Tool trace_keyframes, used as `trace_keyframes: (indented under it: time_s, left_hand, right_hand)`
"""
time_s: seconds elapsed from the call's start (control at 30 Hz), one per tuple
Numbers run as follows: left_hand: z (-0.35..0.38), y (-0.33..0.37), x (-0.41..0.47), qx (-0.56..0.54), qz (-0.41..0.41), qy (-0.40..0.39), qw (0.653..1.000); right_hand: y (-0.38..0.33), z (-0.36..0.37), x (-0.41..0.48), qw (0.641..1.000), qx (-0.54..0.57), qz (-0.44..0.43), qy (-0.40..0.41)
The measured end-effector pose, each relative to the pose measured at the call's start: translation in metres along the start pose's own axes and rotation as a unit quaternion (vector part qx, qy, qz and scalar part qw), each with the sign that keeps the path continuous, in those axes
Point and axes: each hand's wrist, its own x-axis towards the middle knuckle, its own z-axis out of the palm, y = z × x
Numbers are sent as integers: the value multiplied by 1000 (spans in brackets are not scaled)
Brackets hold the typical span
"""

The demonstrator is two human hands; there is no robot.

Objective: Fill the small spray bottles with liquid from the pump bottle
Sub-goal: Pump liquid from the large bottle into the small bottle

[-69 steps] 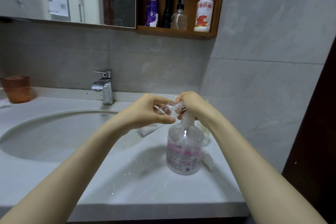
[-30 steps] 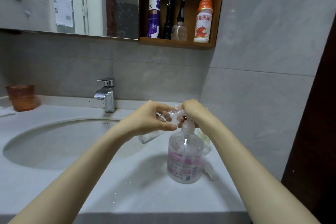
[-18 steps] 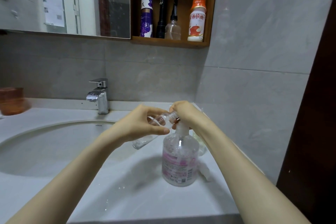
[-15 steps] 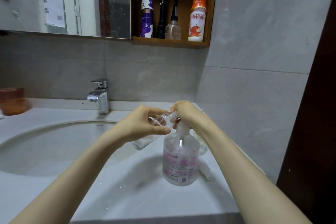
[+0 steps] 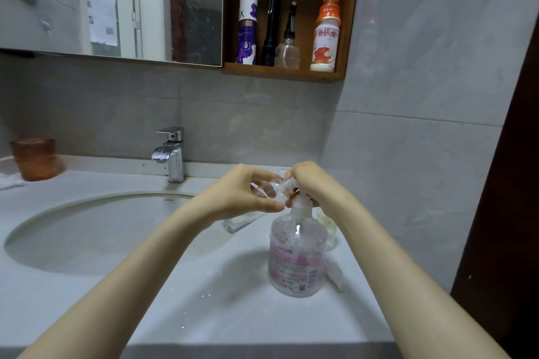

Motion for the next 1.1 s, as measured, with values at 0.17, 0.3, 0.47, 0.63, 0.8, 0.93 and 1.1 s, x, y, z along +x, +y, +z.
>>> trace_keyframes:
  time_s: [0.17,0.3,0.47,0.63,0.8,0.93,1.1]
  left_hand:
    - [1,-3,-1,-8,12,7,1000]
    - [1,-10,3,-7,8,8,1000]
    - [4,-15,7,5,0,2,1000]
    - [2,-13,5,10,0,3,1000]
    - [1,-3,4,21,8,0,1000]
    - [1,0,0,17,13,3,1000]
    - [1,-1,-1,11,13,5,1000]
  right_hand:
    - [9,2,9,996,84,-34,20]
    - [11,5,17,994,91,-57,11]
    - [19,7,22,994,92,-63,13]
    - [16,6,13,993,98,-62,13]
    - [10,0,4,994,99,-34,13]
    - [6,1,-1,996,82,-32,12]
    - [6,2,-1,995,86,-45,11]
